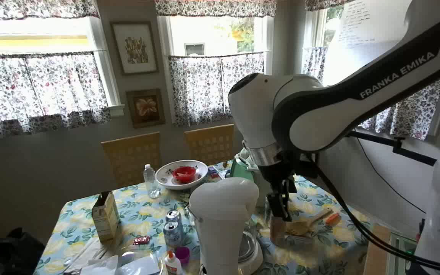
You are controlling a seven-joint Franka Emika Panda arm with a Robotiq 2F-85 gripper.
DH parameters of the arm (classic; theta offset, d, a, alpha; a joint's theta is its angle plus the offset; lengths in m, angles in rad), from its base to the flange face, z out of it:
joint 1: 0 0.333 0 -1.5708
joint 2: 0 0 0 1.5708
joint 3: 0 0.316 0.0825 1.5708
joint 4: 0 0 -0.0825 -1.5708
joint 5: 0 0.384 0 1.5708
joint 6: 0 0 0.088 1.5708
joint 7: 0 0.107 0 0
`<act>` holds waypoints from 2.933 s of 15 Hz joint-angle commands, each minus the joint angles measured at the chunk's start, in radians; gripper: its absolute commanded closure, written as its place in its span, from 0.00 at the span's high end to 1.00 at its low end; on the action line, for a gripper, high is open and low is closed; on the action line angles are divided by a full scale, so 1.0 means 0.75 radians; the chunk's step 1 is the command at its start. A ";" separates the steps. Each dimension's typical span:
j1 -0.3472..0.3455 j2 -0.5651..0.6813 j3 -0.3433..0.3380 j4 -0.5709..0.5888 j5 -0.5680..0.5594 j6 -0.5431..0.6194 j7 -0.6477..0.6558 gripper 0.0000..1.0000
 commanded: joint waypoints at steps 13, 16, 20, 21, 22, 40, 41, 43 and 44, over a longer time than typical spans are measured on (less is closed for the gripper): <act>-0.075 0.163 -0.226 0.046 0.078 0.295 0.112 1.00; -0.121 0.243 -0.315 0.048 0.119 0.502 0.094 1.00; -0.147 0.301 -0.382 0.031 0.136 0.669 0.058 1.00; -0.152 0.312 -0.393 0.030 0.139 0.689 0.058 1.00; -0.153 0.313 -0.407 0.027 0.157 0.684 0.038 1.00; -0.330 0.168 -0.560 -0.091 0.250 0.646 0.175 1.00; -0.343 0.186 -0.567 -0.093 0.255 0.674 0.190 1.00; -0.359 0.230 -0.580 -0.098 0.259 0.763 0.191 1.00; -0.362 0.258 -0.581 -0.095 0.255 0.820 0.188 1.00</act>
